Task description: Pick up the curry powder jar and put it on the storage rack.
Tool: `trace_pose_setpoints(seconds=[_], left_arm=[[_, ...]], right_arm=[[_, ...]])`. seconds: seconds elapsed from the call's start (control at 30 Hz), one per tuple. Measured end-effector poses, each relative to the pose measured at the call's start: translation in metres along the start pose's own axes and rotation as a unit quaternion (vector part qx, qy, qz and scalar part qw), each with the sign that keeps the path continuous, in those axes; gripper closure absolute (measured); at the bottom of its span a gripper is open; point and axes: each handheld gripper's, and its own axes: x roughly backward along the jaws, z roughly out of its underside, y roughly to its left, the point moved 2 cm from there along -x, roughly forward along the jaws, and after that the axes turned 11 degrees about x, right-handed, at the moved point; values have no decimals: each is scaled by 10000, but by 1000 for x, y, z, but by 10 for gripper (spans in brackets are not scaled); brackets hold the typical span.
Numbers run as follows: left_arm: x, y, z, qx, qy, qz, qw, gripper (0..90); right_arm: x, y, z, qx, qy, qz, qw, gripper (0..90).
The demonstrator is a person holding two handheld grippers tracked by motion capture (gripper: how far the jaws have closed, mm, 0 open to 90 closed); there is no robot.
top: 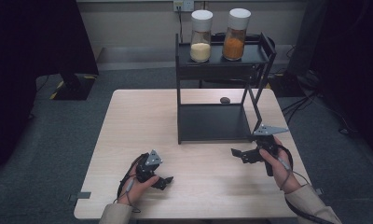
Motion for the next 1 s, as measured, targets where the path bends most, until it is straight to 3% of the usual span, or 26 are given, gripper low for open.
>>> trace_pose_setpoints(seconds=[1.0], left_arm=[[0, 0, 0, -1, 1, 0, 10000, 0]], right_arm=[[19, -2, 64, -245, 158, 80, 9995, 19]])
